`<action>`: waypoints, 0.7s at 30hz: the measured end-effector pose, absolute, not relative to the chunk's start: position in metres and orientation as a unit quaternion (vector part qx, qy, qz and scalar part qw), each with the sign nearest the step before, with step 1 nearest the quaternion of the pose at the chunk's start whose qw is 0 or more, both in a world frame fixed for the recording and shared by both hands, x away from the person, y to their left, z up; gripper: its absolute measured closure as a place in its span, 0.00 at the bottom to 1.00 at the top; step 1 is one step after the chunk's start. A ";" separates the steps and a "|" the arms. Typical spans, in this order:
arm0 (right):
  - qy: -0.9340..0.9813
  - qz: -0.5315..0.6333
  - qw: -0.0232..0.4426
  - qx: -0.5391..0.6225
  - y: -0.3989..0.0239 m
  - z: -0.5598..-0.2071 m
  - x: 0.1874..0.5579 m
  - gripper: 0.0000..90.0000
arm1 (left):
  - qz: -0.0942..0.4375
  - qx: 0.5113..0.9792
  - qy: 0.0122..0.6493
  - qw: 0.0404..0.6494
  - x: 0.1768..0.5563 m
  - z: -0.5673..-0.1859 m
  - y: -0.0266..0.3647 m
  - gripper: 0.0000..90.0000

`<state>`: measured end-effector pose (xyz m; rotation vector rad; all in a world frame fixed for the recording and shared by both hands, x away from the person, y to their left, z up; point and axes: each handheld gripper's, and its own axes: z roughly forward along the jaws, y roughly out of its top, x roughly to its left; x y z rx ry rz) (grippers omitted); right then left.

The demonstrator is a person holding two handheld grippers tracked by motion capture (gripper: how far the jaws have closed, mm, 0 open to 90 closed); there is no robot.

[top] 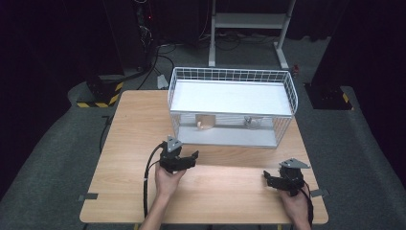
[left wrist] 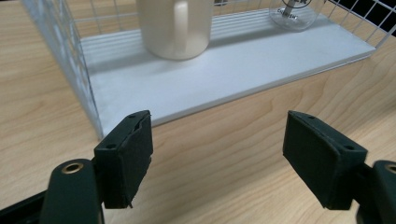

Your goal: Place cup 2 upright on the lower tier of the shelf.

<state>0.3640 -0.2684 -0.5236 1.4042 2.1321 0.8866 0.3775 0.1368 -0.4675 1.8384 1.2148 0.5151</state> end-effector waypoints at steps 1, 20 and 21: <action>0.770 0.320 0.218 0.507 -0.268 -0.524 0.364 0.22 | 0.204 0.735 0.487 0.425 0.376 -0.468 0.138 0.27; 0.770 0.320 0.218 0.507 -0.268 -0.524 0.364 0.22 | 0.202 0.734 0.502 0.410 0.355 -0.486 0.159 0.28; 0.770 0.320 0.218 0.507 -0.268 -0.524 0.364 0.22 | 0.203 0.734 0.502 0.411 0.354 -0.487 0.160 0.28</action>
